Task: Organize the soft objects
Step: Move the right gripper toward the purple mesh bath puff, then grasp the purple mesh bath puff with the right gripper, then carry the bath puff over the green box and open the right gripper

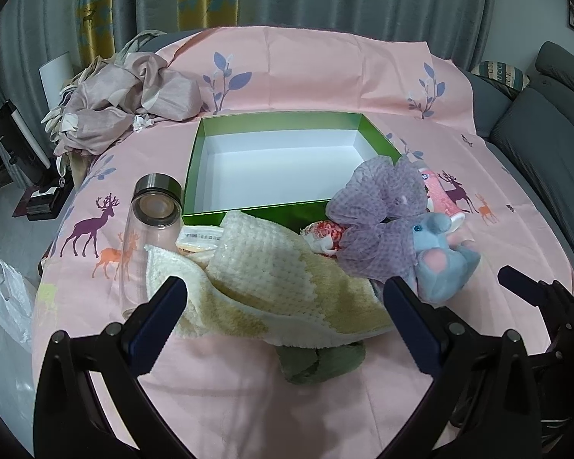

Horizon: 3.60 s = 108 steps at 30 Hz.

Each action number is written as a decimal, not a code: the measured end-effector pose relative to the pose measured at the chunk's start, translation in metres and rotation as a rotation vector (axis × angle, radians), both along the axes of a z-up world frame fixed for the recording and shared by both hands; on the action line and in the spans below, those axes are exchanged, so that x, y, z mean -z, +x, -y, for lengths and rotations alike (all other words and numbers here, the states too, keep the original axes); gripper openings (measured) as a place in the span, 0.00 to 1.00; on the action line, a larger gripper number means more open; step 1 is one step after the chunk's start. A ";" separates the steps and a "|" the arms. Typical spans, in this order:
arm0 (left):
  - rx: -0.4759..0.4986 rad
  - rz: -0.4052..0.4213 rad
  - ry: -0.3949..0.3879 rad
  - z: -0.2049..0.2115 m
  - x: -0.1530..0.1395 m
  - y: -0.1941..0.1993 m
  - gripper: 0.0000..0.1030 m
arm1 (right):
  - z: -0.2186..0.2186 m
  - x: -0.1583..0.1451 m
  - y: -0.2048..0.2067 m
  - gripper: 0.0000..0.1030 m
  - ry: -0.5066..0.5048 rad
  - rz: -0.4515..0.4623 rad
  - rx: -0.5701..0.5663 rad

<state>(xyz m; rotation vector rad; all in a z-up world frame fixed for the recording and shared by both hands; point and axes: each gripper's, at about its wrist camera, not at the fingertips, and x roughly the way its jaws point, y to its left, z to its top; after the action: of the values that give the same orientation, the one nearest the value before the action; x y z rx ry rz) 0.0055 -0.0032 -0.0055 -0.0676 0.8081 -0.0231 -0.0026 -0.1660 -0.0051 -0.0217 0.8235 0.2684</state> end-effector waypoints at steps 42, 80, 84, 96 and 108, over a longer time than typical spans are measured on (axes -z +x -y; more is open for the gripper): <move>0.056 -0.004 -0.023 0.010 0.002 0.029 0.99 | -0.003 0.007 0.027 1.00 -0.004 0.033 0.004; 0.333 -0.027 -0.330 0.016 0.014 0.072 0.88 | -0.006 0.030 0.065 0.90 0.099 0.010 -0.134; 0.339 -0.070 -0.349 0.019 0.020 0.085 0.78 | -0.007 0.032 0.076 0.81 0.089 0.018 -0.158; 0.329 -0.171 -0.468 0.016 0.034 0.096 0.19 | 0.001 0.030 0.079 0.23 0.096 0.045 -0.181; 0.381 -0.085 -0.484 0.012 0.003 0.075 0.07 | -0.014 0.001 0.062 0.03 0.123 0.130 -0.250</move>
<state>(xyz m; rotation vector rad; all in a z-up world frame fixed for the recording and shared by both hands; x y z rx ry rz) 0.0810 -0.0149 -0.0087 -0.3725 0.8768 -0.5796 0.0591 -0.1523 -0.0058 -0.0269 0.6733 0.5476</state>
